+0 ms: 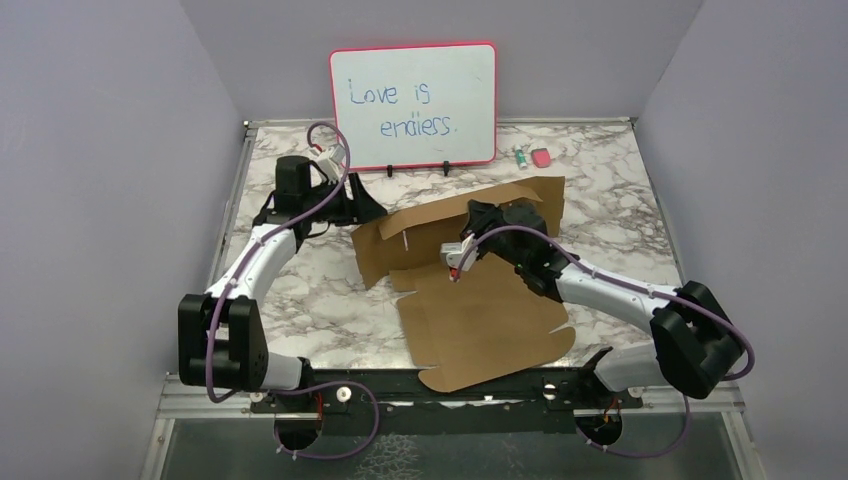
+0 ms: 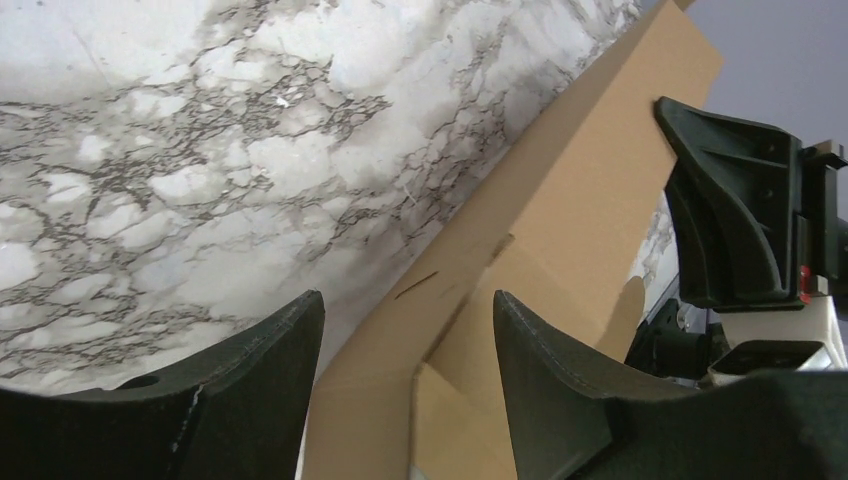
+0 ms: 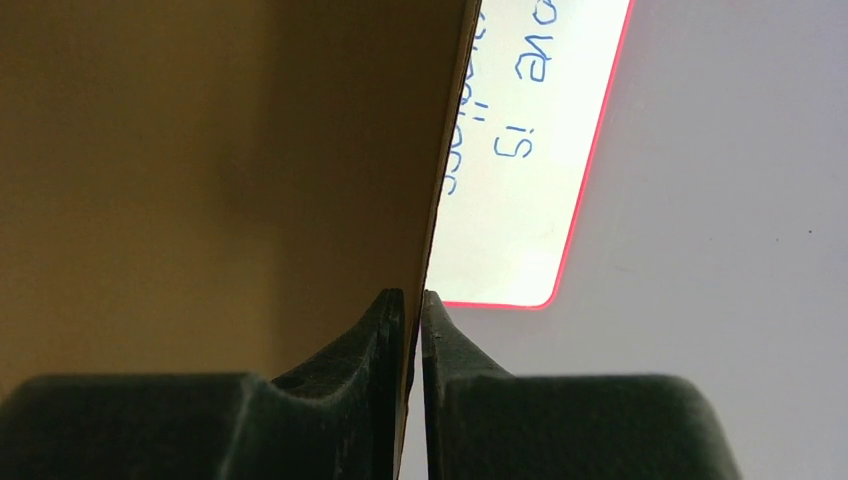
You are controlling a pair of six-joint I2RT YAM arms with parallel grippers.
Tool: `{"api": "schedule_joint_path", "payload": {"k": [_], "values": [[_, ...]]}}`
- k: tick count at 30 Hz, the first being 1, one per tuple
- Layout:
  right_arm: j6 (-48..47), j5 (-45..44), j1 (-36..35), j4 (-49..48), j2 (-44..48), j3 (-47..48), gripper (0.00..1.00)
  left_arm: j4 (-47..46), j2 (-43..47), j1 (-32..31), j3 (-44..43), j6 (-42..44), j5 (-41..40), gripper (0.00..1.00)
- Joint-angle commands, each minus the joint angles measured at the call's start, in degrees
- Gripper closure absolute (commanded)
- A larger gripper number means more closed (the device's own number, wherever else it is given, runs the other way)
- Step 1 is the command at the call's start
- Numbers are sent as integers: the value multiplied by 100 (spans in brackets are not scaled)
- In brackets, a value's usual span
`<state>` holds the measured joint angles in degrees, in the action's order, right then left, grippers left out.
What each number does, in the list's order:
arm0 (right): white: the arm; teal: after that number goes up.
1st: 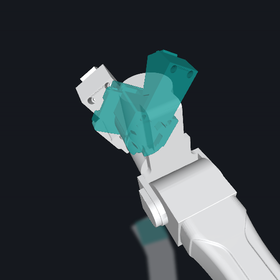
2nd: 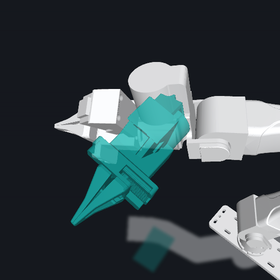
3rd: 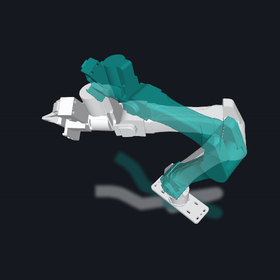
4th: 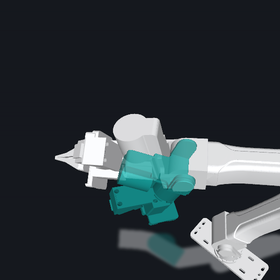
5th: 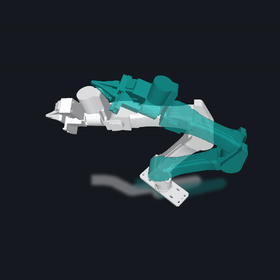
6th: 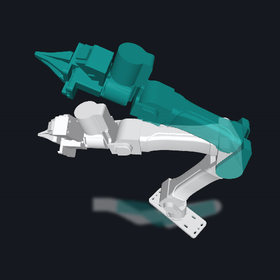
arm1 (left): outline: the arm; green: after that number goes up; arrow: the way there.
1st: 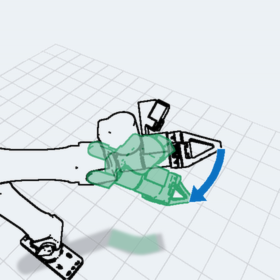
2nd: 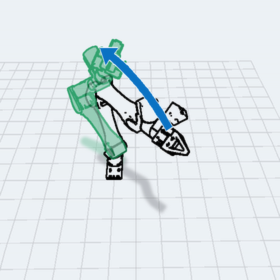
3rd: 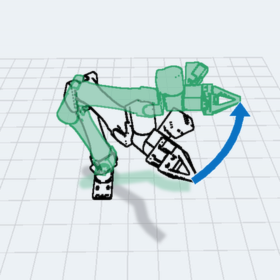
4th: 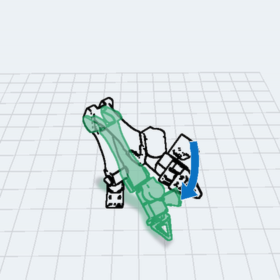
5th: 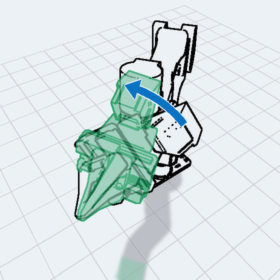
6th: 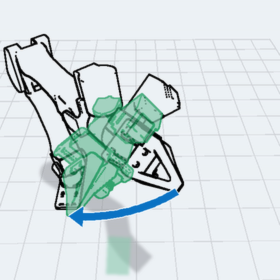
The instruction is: Fold the paper box
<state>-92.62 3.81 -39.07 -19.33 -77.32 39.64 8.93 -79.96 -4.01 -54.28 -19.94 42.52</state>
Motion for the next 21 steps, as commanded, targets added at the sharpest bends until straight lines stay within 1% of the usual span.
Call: {"api": "schedule_joint_path", "payload": {"k": [1,4,7,10,14,17,21], "values": [[212,-277,-45,-157,-235,126,85,-335,329,-333,132,-306,-456,36],[278,-313,-42,-250,-319,212,88,-213,441,-359,61,-270,-807,35],[336,-585,-40,-479,-494,330,91,198,551,-361,-278,42,-1466,33],[343,-835,-40,-777,-694,488,95,505,575,-359,-655,279,-1826,32],[340,-986,-44,-1211,-972,747,99,690,600,-363,-1122,415,-2325,33],[349,-999,-35,-1477,-1152,968,99,785,547,-361,-1446,500,-2577,32],[367,-1030,-25,-1827,-1405,1314,99,864,436,-339,-1778,545,-2707,32]]}}
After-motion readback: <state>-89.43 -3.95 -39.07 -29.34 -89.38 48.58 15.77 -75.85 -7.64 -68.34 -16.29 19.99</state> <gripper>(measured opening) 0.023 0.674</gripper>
